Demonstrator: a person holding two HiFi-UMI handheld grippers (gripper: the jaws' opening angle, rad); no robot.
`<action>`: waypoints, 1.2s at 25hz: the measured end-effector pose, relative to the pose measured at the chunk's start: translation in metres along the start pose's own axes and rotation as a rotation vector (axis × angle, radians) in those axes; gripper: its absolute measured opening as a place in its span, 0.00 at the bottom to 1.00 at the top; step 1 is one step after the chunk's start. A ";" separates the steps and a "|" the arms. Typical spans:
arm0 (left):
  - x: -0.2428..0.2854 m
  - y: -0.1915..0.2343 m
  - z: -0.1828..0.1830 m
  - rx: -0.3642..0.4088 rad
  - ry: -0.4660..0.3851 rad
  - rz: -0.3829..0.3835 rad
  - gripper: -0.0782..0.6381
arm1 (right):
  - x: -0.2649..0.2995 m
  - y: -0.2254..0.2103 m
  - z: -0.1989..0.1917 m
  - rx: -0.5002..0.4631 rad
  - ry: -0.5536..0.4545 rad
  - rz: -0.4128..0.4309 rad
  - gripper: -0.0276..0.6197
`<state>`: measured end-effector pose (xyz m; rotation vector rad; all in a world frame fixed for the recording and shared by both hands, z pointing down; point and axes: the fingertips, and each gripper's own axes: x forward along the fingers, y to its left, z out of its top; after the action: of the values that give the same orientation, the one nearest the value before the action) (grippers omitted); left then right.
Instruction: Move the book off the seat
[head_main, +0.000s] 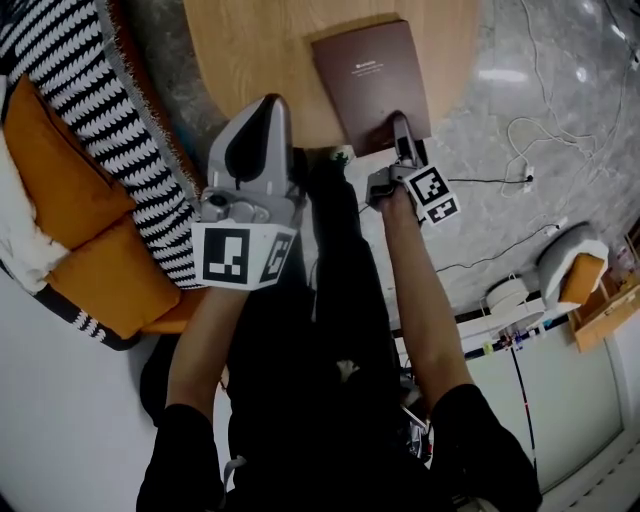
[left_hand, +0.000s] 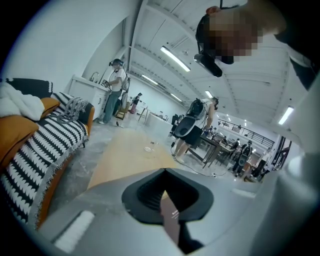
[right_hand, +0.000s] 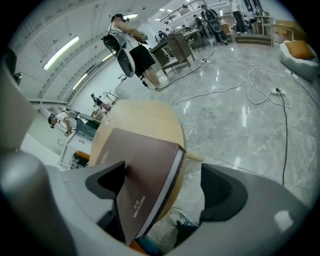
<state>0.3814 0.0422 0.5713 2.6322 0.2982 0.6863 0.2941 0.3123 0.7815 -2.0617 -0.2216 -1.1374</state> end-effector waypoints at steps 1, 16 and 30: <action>-0.001 0.001 0.001 0.001 0.000 0.001 0.12 | -0.001 0.000 0.000 -0.009 -0.002 -0.008 0.77; -0.004 -0.011 0.015 0.010 -0.023 -0.004 0.12 | -0.013 0.013 0.013 -0.167 0.006 -0.011 0.77; -0.016 -0.047 0.054 0.049 -0.065 -0.030 0.12 | -0.051 0.036 0.035 -0.373 -0.026 -0.050 0.39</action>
<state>0.3907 0.0621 0.5011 2.6847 0.3386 0.5903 0.3039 0.3213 0.7108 -2.4082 -0.0768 -1.2576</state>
